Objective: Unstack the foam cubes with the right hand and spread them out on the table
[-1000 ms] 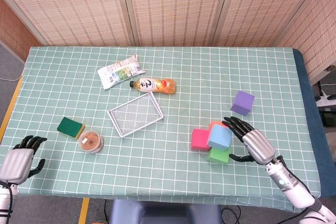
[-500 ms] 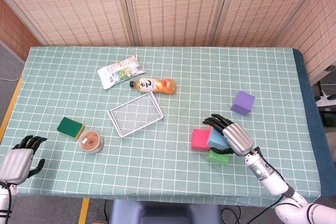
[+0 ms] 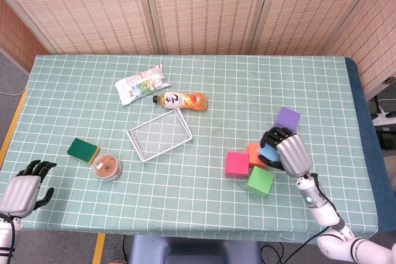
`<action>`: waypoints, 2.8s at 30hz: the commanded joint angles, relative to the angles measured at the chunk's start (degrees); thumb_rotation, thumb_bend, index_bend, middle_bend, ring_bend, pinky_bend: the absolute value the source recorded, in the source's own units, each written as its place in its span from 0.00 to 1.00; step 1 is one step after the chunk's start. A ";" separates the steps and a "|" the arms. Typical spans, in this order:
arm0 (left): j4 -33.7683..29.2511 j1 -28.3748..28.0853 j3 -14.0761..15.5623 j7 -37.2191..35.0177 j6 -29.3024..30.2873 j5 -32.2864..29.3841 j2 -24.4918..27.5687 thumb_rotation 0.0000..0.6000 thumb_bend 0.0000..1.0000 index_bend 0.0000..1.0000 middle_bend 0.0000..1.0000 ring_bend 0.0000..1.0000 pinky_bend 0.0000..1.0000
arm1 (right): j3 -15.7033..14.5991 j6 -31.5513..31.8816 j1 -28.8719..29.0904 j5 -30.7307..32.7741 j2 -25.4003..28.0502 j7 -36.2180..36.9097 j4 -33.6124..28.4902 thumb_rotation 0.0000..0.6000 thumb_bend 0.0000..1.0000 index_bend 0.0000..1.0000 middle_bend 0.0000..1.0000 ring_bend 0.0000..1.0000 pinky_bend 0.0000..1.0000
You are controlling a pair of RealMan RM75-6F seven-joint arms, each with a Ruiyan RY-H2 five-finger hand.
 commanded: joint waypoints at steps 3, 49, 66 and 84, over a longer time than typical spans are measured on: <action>-0.10 -0.10 0.09 0.25 -0.19 0.03 0.01 1.00 0.40 0.23 0.21 0.14 0.39 | 6.37 1.60 3.19 3.68 -3.69 -0.19 8.77 1.00 0.06 0.65 0.58 0.59 0.81; -0.31 -0.93 0.74 1.28 -1.87 -0.44 -0.22 1.00 0.41 0.23 0.21 0.14 0.39 | -10.21 -7.89 6.40 1.81 4.60 24.39 4.19 1.00 0.06 0.09 0.15 0.03 0.13; -0.57 -0.87 0.76 1.14 -1.65 -0.51 -0.02 1.00 0.41 0.23 0.21 0.14 0.39 | -18.81 -9.97 -1.73 -2.15 19.19 2.34 -17.97 1.00 0.06 0.21 0.29 0.19 0.32; -0.67 -0.73 0.82 0.37 -1.33 -0.24 0.36 1.00 0.41 0.23 0.21 0.14 0.39 | -16.69 -7.08 -4.46 -5.40 11.11 0.21 -9.61 1.00 0.06 0.18 0.29 0.20 0.34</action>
